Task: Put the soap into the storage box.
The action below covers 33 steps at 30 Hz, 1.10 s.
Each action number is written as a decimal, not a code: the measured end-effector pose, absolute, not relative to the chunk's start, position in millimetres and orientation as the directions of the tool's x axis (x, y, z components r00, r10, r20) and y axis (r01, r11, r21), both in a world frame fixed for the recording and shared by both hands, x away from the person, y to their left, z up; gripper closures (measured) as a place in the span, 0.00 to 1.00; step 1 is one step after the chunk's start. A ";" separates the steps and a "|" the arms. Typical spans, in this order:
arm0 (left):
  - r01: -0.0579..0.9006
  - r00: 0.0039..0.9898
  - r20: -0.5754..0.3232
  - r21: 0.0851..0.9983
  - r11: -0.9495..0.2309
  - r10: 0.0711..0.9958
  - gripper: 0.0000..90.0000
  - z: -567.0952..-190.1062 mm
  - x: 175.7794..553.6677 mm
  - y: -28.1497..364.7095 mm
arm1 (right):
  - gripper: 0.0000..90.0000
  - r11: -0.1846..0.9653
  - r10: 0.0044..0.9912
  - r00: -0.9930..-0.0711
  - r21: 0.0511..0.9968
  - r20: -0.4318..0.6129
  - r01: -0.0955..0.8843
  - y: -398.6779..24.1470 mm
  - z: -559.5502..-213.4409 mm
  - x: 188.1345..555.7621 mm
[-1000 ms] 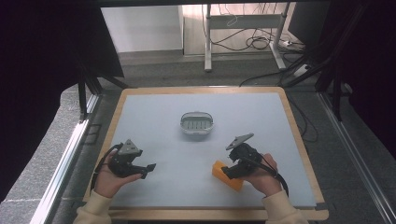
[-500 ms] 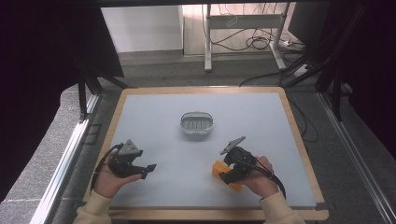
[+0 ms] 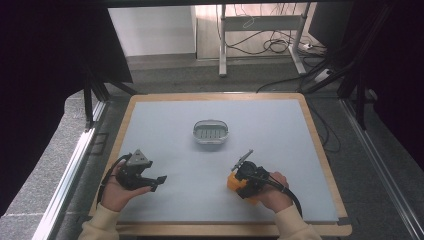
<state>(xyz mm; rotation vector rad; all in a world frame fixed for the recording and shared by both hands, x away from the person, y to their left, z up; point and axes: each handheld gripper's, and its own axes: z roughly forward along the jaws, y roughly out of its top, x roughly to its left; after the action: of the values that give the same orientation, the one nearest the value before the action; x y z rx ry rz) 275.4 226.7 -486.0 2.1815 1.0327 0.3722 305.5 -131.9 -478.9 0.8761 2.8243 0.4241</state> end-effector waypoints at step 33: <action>0.582 0.636 -0.044 0.683 -0.441 0.770 0.25 -489.1 276.8 228.9 | 0.68 0.781 0.549 -0.835 0.378 -0.033 0.498 -146.7 -458.8 309.1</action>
<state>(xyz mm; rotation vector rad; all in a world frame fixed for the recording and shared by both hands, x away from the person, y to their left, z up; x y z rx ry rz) 276.8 228.9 -489.1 2.1790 1.0498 0.3593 309.1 -146.7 -458.8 0.8361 2.8295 0.5414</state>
